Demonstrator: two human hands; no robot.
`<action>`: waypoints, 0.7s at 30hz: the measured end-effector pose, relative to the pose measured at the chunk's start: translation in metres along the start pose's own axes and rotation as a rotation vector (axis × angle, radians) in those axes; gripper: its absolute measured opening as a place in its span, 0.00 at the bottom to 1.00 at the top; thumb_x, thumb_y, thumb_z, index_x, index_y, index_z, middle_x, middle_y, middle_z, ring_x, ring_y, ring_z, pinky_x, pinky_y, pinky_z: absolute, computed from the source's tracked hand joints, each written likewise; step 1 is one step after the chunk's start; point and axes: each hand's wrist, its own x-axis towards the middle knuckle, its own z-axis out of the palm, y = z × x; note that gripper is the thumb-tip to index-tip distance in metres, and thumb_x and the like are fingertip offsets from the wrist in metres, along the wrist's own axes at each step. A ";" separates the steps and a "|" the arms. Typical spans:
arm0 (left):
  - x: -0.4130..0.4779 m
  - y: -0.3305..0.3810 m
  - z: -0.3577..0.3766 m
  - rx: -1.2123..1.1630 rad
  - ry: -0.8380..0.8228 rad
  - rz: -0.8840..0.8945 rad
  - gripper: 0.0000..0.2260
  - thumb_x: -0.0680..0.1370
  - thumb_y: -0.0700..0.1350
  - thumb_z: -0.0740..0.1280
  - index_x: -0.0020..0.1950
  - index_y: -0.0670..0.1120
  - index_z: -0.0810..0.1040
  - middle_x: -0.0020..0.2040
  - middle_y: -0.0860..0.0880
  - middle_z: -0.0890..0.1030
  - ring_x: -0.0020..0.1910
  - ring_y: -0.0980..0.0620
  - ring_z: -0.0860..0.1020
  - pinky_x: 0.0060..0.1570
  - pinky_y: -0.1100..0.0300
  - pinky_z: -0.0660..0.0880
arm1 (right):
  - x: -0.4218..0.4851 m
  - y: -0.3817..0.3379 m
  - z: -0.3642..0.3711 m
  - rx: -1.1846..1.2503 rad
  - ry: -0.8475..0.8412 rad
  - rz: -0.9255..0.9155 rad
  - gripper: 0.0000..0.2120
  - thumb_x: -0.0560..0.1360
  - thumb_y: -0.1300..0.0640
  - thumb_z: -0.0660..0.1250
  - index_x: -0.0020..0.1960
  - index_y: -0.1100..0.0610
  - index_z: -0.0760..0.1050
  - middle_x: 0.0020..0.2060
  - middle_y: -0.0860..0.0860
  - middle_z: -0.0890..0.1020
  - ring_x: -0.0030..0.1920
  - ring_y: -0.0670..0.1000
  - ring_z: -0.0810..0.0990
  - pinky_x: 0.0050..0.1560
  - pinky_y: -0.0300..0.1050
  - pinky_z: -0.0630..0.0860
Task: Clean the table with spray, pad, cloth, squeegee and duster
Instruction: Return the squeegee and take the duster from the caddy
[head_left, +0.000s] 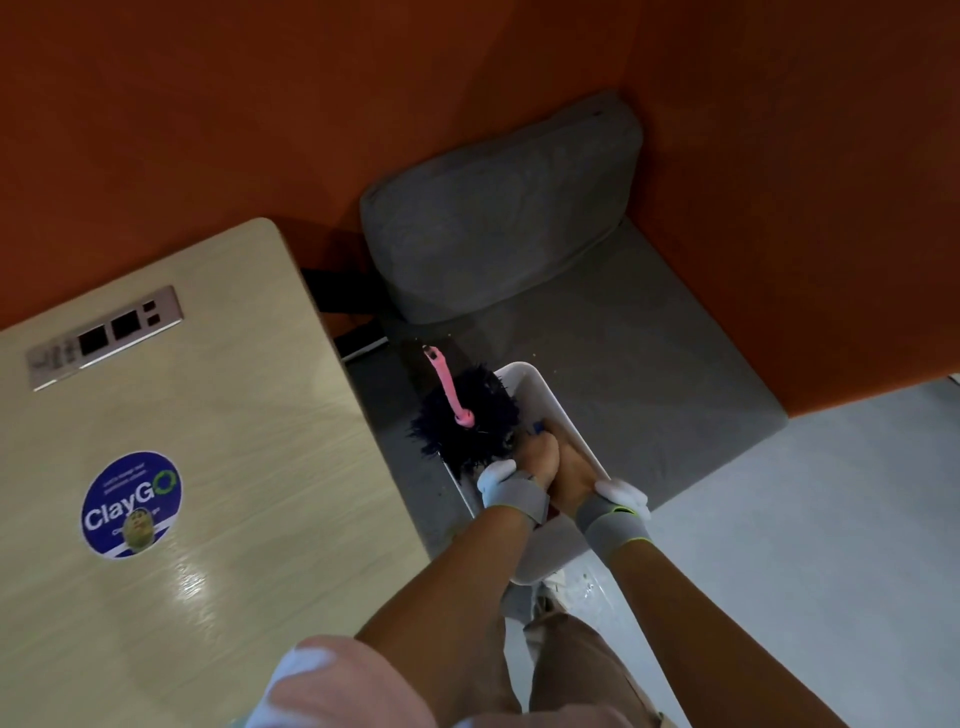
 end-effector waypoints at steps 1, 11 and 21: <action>0.002 -0.001 0.000 0.111 0.028 0.091 0.25 0.77 0.54 0.52 0.70 0.43 0.66 0.71 0.42 0.68 0.69 0.43 0.66 0.70 0.54 0.61 | 0.000 0.001 0.003 -0.007 0.026 -0.024 0.17 0.80 0.59 0.60 0.67 0.61 0.69 0.65 0.59 0.76 0.65 0.59 0.74 0.62 0.49 0.70; -0.002 -0.001 -0.046 2.021 0.274 0.826 0.15 0.82 0.43 0.54 0.65 0.43 0.73 0.63 0.45 0.75 0.64 0.43 0.69 0.67 0.49 0.60 | -0.030 -0.003 0.011 0.168 0.095 -0.048 0.34 0.77 0.48 0.62 0.78 0.54 0.51 0.74 0.60 0.59 0.70 0.61 0.66 0.65 0.48 0.65; -0.001 0.004 -0.064 1.858 0.283 0.693 0.14 0.80 0.39 0.59 0.65 0.38 0.71 0.62 0.43 0.76 0.55 0.49 0.74 0.43 0.74 0.64 | -0.026 -0.003 0.007 0.072 0.043 -0.117 0.37 0.74 0.48 0.66 0.77 0.52 0.53 0.78 0.55 0.46 0.74 0.64 0.58 0.71 0.53 0.62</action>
